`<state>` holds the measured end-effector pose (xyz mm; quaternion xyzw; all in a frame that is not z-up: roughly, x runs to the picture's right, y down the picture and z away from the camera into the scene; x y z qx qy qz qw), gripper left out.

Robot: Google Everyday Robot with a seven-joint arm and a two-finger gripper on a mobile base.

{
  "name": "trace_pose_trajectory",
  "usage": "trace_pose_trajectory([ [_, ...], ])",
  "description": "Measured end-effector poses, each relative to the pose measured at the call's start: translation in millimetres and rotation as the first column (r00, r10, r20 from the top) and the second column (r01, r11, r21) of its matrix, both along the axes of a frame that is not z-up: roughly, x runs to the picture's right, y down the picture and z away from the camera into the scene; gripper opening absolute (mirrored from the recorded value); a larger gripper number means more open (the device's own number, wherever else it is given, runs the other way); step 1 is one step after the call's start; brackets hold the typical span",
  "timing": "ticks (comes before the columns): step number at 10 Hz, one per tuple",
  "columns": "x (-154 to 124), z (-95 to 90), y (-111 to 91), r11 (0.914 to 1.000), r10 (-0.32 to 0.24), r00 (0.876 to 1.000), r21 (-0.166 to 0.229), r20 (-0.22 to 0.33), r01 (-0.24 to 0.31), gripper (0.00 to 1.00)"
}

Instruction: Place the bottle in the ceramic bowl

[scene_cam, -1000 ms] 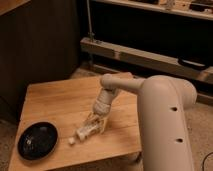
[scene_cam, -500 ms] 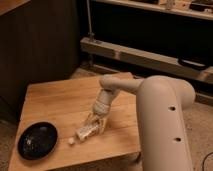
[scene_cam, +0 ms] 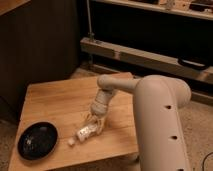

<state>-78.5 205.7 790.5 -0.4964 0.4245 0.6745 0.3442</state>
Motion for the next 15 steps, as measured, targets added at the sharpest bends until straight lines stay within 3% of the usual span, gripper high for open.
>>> trace_pose_trajectory([
  [4, 1, -2.8, 0, 0.9998, -0.018, 1.000, 0.002, 0.001, 0.018, 0.04],
  [5, 2, -4.0, 0, 0.9997, -0.025, 1.000, 0.006, -0.001, 0.025, 0.00],
  [10, -2, -10.0, 1, 0.9968, -0.075, 0.997, 0.029, 0.025, 0.074, 0.00],
  [13, -7, -11.6, 2, 0.9955, -0.089, 0.994, 0.040, 0.070, 0.086, 0.00],
  [15, -10, -20.6, -8, 0.9975, -0.066, 0.988, 0.032, 0.139, 0.062, 0.00],
])
